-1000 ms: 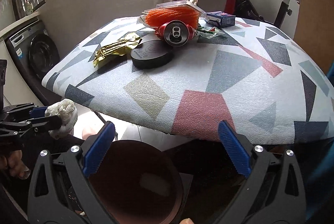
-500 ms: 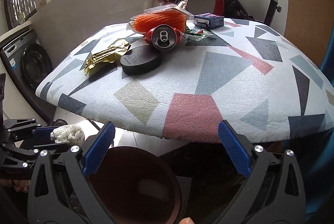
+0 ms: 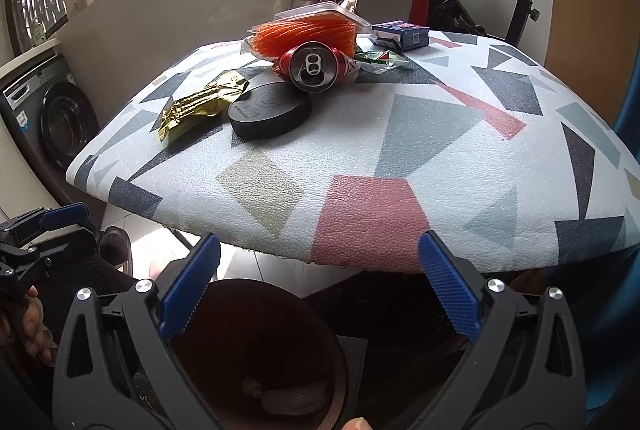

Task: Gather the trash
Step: 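Lower the tissue ball into the bin and open the left gripper, then move the right gripper to the black round disc and grasp it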

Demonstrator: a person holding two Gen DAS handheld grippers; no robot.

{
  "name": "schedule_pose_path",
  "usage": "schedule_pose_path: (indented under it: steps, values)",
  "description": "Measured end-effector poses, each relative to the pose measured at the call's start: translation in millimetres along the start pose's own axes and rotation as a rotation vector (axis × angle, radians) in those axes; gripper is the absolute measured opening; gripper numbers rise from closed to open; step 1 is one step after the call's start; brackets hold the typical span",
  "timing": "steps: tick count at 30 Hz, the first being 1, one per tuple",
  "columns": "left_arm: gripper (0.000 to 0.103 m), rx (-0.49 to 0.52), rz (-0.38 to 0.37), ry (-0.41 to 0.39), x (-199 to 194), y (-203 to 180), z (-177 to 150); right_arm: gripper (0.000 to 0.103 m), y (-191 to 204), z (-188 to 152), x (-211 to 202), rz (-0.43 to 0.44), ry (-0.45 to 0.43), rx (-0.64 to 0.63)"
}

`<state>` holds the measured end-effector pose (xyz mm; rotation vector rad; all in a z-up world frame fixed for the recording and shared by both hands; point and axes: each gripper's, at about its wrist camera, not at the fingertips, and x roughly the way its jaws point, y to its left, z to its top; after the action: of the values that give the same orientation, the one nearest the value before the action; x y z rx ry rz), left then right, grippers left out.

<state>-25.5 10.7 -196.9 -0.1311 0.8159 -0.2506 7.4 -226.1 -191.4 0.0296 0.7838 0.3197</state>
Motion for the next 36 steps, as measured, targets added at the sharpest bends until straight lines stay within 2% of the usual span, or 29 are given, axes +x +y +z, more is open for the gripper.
schedule_pose_path:
  steps: [5, 10, 20, 26, 36]
  values:
    - [0.091, -0.021, 0.026, -0.018, -3.8, 5.7, 5.0, 0.097, 1.7, 0.1, 1.1, -0.001, 0.007, -0.007]
    - [0.093, -0.063, 0.051, -0.076, -11.9, 18.0, 18.7, 0.097, 3.5, 4.6, 5.9, 0.007, 0.032, -0.020]
    - [0.093, -0.051, 0.105, -0.150, -22.7, 36.9, 60.2, 0.097, 21.4, 28.5, 23.9, 0.029, 0.017, -0.105]
    - [0.093, -0.040, 0.145, -0.155, -21.1, 55.8, 70.9, 0.097, 32.2, 53.1, 51.6, 0.062, 0.039, -0.092]
    - [0.093, -0.125, 0.165, -0.141, -4.5, 93.7, 68.9, 0.097, 53.1, 103.2, 118.5, 0.059, 0.127, -0.052]
